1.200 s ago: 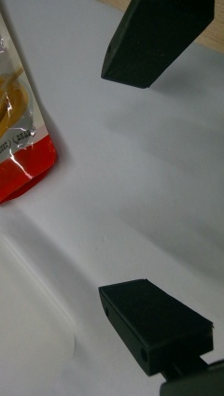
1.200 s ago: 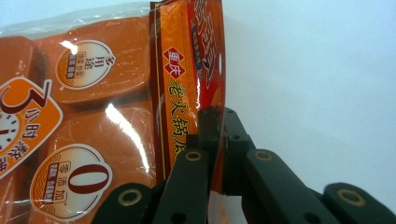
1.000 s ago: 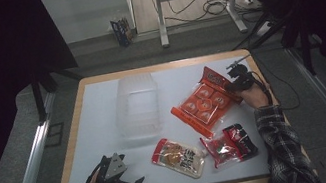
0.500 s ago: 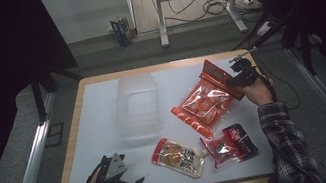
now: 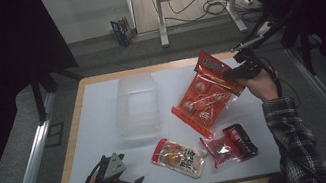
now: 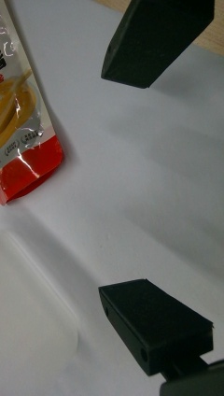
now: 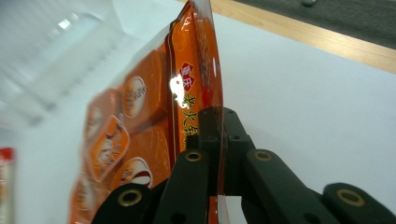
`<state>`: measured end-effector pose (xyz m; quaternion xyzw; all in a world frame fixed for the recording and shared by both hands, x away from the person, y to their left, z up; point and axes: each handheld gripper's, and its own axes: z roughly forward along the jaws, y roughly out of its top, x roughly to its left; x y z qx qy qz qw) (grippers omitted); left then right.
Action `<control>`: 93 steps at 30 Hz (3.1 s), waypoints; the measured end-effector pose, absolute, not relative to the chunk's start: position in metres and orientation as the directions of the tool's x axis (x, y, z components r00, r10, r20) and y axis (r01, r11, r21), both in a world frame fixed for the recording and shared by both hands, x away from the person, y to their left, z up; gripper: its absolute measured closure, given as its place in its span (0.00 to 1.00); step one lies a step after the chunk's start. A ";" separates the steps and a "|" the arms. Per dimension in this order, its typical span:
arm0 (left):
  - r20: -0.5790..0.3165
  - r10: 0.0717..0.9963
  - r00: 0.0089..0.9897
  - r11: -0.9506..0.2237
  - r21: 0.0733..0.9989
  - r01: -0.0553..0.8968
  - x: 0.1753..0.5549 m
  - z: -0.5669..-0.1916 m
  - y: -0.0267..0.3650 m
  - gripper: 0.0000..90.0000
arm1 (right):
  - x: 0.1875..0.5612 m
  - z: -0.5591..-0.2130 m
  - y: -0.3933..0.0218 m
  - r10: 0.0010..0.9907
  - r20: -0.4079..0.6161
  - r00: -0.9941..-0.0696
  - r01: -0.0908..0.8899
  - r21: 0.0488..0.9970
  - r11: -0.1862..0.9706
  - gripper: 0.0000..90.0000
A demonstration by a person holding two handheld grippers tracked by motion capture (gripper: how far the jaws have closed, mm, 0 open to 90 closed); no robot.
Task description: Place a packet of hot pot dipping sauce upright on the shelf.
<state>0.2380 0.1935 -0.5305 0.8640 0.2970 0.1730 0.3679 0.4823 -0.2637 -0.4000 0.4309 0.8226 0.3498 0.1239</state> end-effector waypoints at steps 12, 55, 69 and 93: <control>0.084 0.641 0.763 -0.554 0.738 0.385 0.238 -0.530 0.193 0.01 | 0.463 -0.357 -0.242 0.694 0.210 -0.688 0.573 0.744 0.344 0.98; 0.085 0.647 0.757 -0.541 0.751 0.378 0.237 -0.528 0.195 0.01 | 0.461 -0.287 -0.122 0.564 0.263 -0.783 0.467 0.847 0.254 0.98; 0.081 0.647 0.759 -0.537 0.755 0.377 0.237 -0.528 0.195 0.01 | 0.475 -0.285 -0.075 0.570 0.261 -0.779 0.460 0.856 0.236 0.98; 0.082 0.639 0.764 -0.540 0.756 0.371 0.236 -0.527 0.196 0.01 | 0.498 -0.315 0.005 0.619 0.221 -0.754 0.449 0.861 0.240 0.98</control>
